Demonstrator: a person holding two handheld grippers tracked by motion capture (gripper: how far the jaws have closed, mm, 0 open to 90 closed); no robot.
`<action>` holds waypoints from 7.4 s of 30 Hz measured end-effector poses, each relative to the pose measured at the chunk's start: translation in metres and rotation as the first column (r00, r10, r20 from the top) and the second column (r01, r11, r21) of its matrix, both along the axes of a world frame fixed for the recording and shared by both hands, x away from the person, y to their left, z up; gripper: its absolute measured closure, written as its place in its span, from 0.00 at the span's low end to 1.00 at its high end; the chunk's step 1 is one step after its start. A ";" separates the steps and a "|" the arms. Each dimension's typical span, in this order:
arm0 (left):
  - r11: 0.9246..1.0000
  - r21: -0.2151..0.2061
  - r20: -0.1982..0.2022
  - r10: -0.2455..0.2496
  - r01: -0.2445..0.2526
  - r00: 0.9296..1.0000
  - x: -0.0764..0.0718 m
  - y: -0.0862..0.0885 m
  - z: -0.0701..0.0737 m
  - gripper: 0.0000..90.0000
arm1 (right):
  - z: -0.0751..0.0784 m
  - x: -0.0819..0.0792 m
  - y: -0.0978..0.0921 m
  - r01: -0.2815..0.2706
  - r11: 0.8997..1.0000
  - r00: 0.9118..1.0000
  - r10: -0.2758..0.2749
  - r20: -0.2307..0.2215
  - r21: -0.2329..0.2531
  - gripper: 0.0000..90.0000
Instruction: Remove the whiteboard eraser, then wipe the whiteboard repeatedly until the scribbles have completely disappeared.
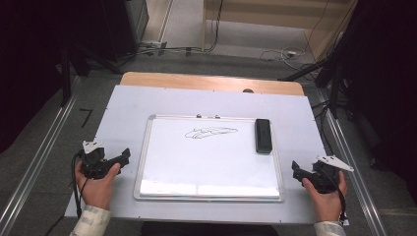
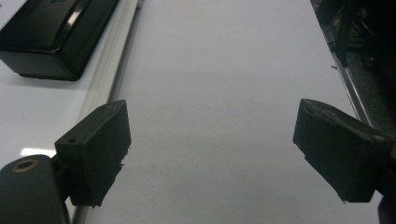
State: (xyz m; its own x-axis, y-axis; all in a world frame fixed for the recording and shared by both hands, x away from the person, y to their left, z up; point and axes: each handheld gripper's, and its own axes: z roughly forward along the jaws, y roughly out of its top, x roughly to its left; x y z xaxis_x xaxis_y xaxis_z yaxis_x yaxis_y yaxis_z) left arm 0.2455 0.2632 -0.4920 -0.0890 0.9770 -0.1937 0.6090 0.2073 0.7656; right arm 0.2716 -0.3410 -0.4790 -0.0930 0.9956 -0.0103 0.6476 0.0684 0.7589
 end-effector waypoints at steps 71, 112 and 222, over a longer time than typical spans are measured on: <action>1.000 0.014 0.011 -0.009 0.009 1.000 0.003 -0.001 0.001 0.14 | 0.004 0.102 0.108 -0.074 0.997 0.997 0.074 0.003 0.013 0.19; 1.000 0.011 0.010 -0.010 0.010 1.000 0.003 0.002 0.001 0.14 | -0.009 0.140 0.129 0.006 1.000 0.997 -0.008 -0.077 -0.018 0.43; 1.000 0.012 0.008 -0.012 0.012 1.000 0.003 0.000 0.001 0.14 | -0.007 0.131 0.168 -0.241 0.970 0.969 0.239 -0.062 -0.027 0.44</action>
